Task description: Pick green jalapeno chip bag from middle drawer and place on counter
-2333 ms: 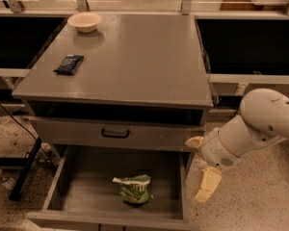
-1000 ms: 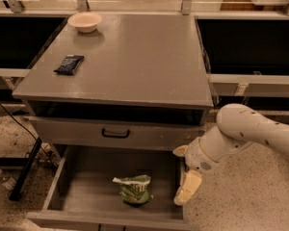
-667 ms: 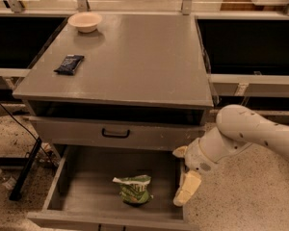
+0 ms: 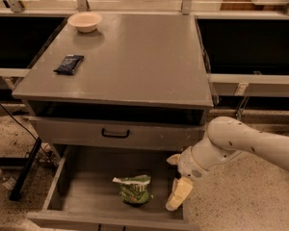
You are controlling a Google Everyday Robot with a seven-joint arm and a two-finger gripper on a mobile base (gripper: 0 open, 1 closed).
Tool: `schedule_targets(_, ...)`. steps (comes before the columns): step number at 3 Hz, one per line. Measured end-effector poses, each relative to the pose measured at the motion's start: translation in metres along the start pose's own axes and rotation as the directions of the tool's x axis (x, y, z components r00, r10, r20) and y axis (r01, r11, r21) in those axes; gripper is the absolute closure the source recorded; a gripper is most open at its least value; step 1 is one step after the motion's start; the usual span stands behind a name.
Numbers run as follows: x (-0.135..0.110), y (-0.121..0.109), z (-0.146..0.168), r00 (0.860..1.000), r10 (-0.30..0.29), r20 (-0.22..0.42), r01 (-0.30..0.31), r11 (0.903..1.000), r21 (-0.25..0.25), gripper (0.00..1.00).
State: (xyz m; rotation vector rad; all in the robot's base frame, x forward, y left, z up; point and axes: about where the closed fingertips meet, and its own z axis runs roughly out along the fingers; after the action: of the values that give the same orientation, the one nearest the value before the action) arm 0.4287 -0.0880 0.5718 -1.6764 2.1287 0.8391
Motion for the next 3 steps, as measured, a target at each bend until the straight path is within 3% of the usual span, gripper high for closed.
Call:
schedule_targets(2, -0.0012, -0.0171, 0.0150, 1.000, 0.009, 0.025, -0.012, 0.9907, 0.135, 0.00)
schedule_targets(3, -0.0012, -0.0172, 0.0151, 1.000, 0.009, 0.026, -0.012, 0.9908, 0.135, 0.00)
